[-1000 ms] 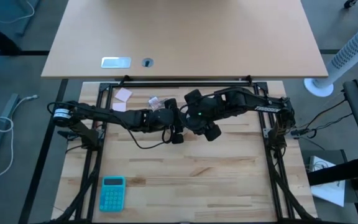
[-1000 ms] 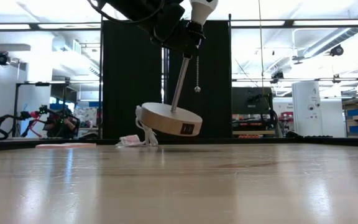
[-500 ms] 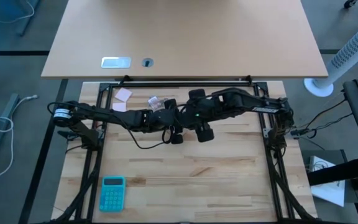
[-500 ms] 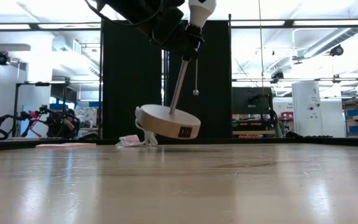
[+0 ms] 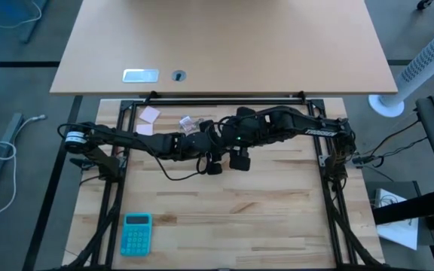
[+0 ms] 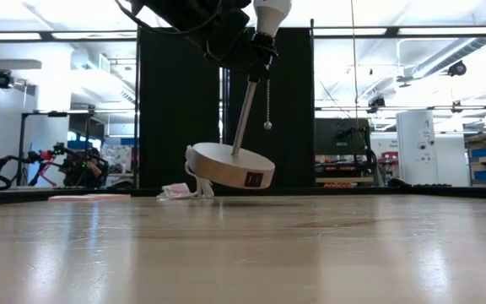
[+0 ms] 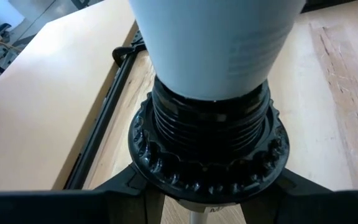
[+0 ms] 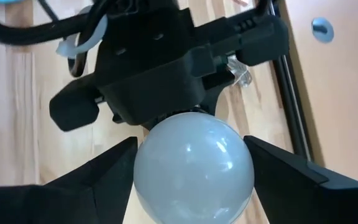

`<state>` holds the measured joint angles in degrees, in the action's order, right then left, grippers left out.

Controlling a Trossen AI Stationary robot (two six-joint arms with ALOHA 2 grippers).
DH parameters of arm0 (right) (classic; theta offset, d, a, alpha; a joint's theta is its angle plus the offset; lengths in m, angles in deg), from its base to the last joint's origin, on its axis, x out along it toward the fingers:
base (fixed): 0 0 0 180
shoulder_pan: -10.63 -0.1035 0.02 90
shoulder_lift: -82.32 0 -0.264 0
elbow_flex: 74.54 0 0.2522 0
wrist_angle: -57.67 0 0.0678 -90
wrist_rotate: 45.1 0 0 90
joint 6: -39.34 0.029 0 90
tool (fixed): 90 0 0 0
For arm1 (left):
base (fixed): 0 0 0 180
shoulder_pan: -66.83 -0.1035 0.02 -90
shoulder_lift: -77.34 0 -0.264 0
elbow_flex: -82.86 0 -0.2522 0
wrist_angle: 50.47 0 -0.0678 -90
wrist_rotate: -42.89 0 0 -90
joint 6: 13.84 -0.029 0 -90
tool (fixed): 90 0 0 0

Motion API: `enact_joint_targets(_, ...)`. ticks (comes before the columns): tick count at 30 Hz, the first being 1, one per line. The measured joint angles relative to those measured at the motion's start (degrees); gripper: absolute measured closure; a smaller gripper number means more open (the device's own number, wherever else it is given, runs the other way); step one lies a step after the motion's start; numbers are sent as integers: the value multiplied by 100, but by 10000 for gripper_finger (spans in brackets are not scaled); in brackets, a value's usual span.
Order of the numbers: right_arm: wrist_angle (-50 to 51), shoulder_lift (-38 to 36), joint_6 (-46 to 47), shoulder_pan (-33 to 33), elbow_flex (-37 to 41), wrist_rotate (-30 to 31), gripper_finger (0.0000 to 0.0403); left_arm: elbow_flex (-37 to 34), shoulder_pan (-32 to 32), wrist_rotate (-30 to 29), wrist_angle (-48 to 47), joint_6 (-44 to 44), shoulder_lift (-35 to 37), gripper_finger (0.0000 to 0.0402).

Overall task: Screw lightbulb
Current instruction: Insert the lightbulb into the lamp

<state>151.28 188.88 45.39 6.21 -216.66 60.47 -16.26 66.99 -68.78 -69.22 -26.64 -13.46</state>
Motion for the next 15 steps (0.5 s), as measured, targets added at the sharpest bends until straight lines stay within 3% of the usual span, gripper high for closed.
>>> enact_joint_targets(5,-42,1,215,0,-89,-71,107,0,0,-23,84,2,0,257)
enact_joint_targets(15,79,-9,-564,-4,-168,-125,41,0,-9,-46,69,44,17,257)
